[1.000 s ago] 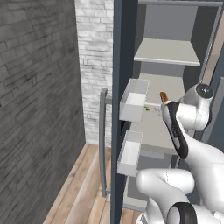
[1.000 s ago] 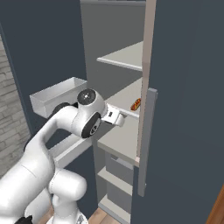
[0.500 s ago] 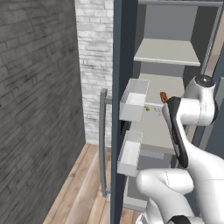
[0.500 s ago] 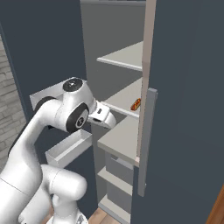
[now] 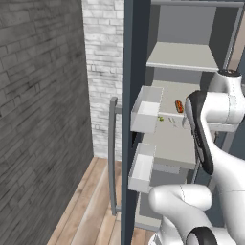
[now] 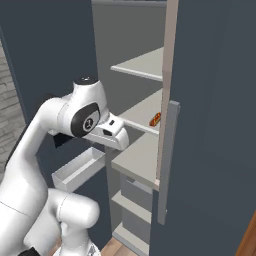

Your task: Store the hot dog in the freezer for long-term storage. Close the freezer door after placing the cooked food.

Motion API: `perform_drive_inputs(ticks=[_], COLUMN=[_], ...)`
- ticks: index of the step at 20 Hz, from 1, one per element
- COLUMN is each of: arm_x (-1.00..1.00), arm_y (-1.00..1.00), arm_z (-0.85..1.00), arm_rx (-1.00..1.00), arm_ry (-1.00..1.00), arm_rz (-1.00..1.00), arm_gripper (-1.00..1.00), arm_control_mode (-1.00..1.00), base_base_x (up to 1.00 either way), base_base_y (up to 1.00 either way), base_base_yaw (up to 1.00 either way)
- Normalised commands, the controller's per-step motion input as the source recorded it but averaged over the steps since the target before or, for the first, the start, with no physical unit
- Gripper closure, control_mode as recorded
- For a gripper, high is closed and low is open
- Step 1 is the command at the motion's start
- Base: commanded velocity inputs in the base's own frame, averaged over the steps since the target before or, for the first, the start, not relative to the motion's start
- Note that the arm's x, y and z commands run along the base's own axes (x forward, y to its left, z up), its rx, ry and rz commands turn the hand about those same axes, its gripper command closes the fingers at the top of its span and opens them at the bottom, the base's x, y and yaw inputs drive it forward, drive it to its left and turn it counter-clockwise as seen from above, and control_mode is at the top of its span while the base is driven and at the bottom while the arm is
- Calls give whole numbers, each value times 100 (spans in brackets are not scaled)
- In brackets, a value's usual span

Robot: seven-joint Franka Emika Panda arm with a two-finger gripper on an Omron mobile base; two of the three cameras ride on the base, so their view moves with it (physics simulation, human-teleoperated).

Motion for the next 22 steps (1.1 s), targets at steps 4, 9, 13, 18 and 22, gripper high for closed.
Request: perform_drive_inputs(ticks=[4, 9, 13, 18, 22], arm_x=[-63, -35, -8, -7, -18], arm_y=[31, 43, 5, 0, -3], arm_z=[1, 0, -4, -10, -18], arm_rx=[0, 0, -1, 0, 0], arm_ry=[2, 0, 0, 0, 0], arm_rz=[1, 9, 13, 7, 6], arm_gripper=[-100, -100, -100, -100, -100], arm_control_mode=[-100, -100, -100, -100, -100], base_base_x=[0, 0, 0, 0, 0], base_base_y=[0, 0, 0, 0, 0], base_base_yaw=[0, 0, 0, 0, 0])
